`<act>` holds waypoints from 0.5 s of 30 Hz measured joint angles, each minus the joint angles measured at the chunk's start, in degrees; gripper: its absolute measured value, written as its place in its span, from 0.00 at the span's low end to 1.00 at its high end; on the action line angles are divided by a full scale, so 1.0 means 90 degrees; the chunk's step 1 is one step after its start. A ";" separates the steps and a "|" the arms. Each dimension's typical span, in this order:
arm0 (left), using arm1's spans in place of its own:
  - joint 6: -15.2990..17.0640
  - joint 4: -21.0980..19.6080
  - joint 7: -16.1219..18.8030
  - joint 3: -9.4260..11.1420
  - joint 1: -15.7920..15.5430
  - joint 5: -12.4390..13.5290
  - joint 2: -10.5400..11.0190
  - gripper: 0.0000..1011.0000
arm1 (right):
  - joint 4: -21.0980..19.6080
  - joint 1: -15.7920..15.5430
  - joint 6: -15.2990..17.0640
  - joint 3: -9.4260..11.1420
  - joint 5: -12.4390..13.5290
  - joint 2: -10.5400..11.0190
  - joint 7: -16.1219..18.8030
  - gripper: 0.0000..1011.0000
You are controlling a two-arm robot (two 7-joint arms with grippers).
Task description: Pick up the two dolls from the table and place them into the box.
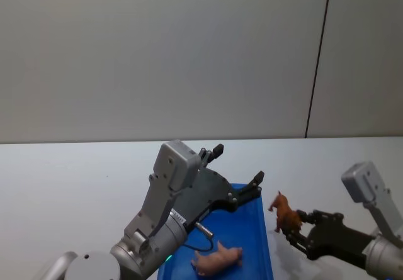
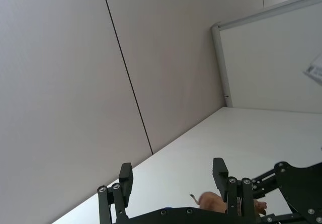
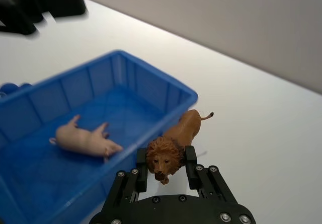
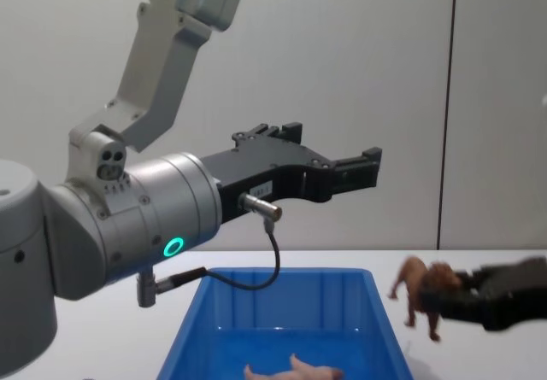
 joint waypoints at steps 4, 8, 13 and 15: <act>0.0000 0.0000 0.0000 0.0000 0.0000 0.0000 0.0000 0.99 | -0.0076 0.0143 -0.0068 0.0000 -0.0003 -0.0052 0.0238 0.42; 0.0000 0.0000 0.0000 0.0000 0.0000 0.0000 0.0000 0.99 | -0.0069 0.0295 -0.0061 -0.0026 -0.0005 -0.0142 0.0470 0.42; 0.0000 0.0000 0.0000 0.0000 0.0000 0.0000 0.0000 0.99 | 0.0060 0.0507 0.0061 -0.0081 -0.0005 -0.0278 0.0761 0.42; 0.0000 0.0000 0.0000 0.0000 0.0000 0.0000 0.0000 0.99 | 0.0157 0.0605 0.0129 -0.0117 -0.0006 -0.0357 0.0880 0.42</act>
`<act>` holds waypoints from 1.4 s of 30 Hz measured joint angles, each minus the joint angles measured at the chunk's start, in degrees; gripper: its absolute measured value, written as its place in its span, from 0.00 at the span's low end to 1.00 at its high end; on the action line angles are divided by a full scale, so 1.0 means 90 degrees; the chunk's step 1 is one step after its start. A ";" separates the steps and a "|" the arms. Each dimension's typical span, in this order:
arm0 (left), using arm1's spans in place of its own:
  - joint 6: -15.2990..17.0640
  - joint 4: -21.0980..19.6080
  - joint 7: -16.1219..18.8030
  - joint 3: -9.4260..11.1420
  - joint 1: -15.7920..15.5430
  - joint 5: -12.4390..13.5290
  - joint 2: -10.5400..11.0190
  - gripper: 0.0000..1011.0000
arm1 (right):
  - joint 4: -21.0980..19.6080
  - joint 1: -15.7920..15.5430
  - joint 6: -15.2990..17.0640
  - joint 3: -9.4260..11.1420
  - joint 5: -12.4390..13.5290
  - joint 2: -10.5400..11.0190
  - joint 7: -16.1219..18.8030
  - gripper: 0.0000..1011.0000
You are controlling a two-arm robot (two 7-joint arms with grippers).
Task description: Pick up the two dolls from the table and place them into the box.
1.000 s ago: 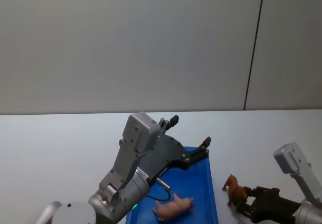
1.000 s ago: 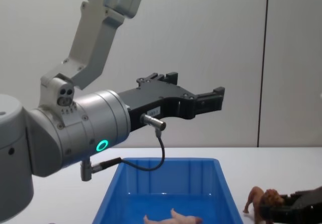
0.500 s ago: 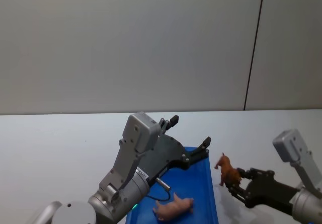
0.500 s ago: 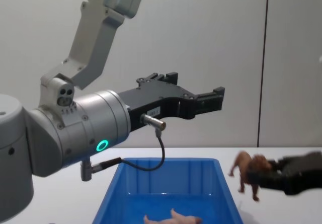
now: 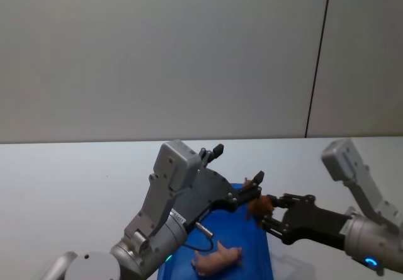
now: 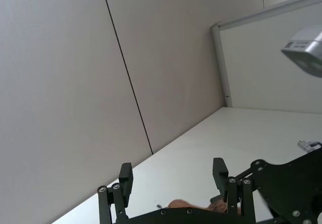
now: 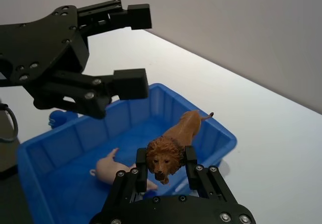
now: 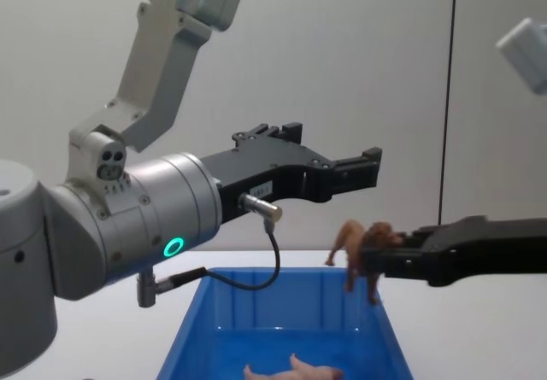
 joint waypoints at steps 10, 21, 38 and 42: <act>0.0000 0.0000 0.0000 0.0000 0.0000 0.0000 0.0000 0.99 | 0.0561 0.0378 0.0181 -0.0185 -0.0033 -0.0325 0.0409 0.61; 0.0000 0.0000 0.0000 0.0000 0.0000 0.0000 0.0000 0.99 | 0.0783 0.0444 0.0129 -0.0194 0.0036 -0.0316 0.0556 0.93; 0.0000 0.0000 0.0000 0.0000 0.0000 0.0000 0.0000 0.99 | 0.0234 -0.0198 -0.0301 0.0253 0.0664 0.0466 0.0446 0.99; 0.0000 0.0000 0.0000 0.0000 0.0000 0.0000 0.0001 0.99 | 0.0133 -0.0323 -0.0383 0.0331 0.0787 0.0603 0.0413 0.99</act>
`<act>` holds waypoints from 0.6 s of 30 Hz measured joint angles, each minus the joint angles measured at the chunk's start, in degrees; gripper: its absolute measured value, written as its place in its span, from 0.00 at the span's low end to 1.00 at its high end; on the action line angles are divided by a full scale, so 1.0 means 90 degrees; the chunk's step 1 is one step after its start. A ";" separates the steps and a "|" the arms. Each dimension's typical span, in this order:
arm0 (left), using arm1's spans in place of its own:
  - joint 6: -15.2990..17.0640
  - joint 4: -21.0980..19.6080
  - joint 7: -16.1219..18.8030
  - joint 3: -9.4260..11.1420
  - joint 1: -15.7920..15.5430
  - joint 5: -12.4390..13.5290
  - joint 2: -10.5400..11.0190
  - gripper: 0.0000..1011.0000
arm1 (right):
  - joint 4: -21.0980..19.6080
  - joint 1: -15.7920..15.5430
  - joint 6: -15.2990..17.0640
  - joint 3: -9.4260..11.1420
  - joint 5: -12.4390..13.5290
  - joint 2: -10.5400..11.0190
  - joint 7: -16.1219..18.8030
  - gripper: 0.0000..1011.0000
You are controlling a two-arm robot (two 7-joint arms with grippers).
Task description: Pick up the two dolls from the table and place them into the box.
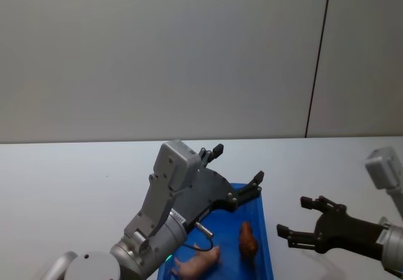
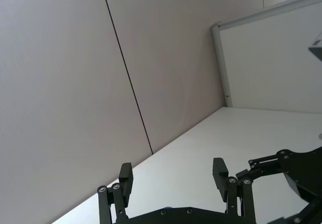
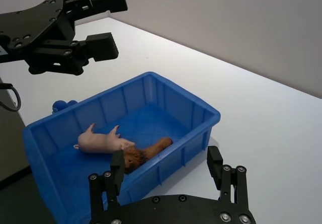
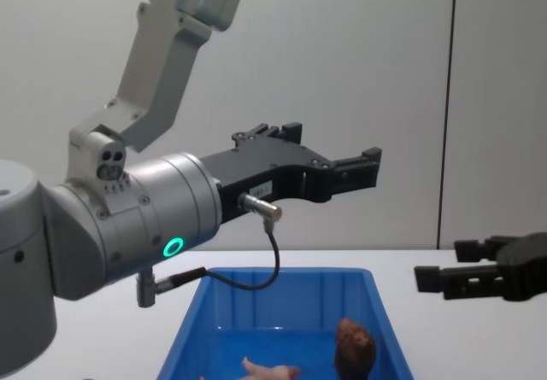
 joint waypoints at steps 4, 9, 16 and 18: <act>0.0015 -0.0020 0.0016 -0.0002 0.0016 0.0019 0.0013 0.99 | -0.0072 -0.0087 -0.0058 0.0057 0.0089 0.0102 -0.0023 0.99; 0.0098 -0.0136 0.0143 -0.0017 0.0102 0.0045 0.0082 0.99 | -0.0141 -0.0176 -0.0111 0.0107 0.0178 0.0197 -0.0048 0.99; 0.0343 -0.0471 0.0509 -0.0079 0.0379 0.0036 0.0316 0.99 | -0.0197 -0.0245 -0.0156 0.0152 0.0245 0.0278 -0.0067 0.99; 0.0451 -0.0612 0.0670 -0.0110 0.0523 -0.0004 0.0434 0.99 | -0.0204 -0.0257 -0.0162 0.0157 0.0257 0.0290 -0.0070 0.99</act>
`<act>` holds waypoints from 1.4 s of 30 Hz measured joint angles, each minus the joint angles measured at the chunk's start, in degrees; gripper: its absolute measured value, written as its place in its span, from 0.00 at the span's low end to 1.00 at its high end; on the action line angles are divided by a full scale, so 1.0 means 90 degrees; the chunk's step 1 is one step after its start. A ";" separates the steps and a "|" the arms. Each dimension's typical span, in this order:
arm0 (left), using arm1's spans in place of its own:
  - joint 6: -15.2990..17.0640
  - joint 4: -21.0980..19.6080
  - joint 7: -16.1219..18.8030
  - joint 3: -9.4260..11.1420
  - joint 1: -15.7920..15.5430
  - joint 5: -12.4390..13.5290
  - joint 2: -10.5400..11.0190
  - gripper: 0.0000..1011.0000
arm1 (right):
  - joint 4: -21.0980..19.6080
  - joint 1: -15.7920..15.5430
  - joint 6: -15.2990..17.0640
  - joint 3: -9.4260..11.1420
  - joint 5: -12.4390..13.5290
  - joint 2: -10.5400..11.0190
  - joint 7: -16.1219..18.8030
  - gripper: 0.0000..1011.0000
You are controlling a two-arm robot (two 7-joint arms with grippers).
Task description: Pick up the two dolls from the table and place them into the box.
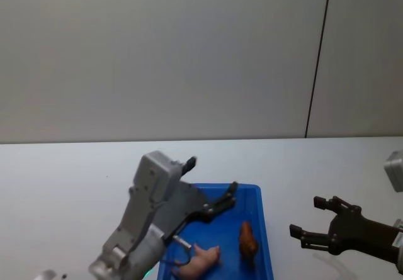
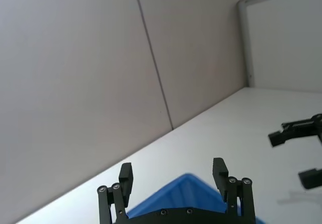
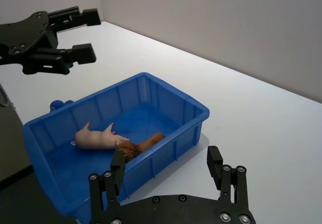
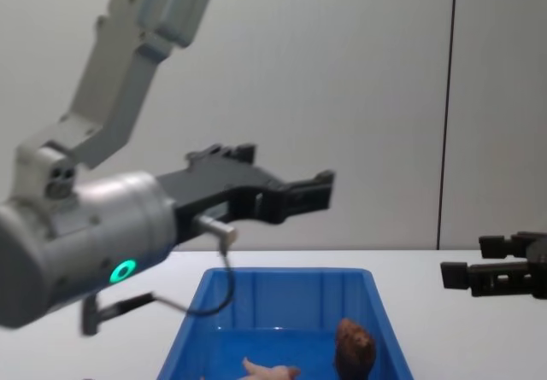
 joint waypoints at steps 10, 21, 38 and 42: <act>0.0308 -0.0520 0.0635 -0.0133 0.0640 -0.0276 0.0518 0.99 | -0.0043 -0.0049 -0.0034 0.0031 0.0047 0.0053 -0.0012 0.99; 0.0413 -0.0688 0.1065 -0.0280 0.1157 -0.0568 0.0934 0.99 | -0.0059 -0.0071 -0.0044 0.0043 0.0067 0.0075 -0.0019 0.99; 0.0345 -0.0502 0.1338 -0.0449 0.1576 -0.0914 0.1242 0.99 | -0.0068 -0.0081 -0.0053 0.0051 0.0079 0.0087 -0.0019 0.99; 0.0322 -0.0468 0.1382 -0.0480 0.1665 -0.0981 0.1293 0.99 | -0.0068 -0.0082 -0.0053 0.0051 0.0080 0.0089 -0.0019 0.99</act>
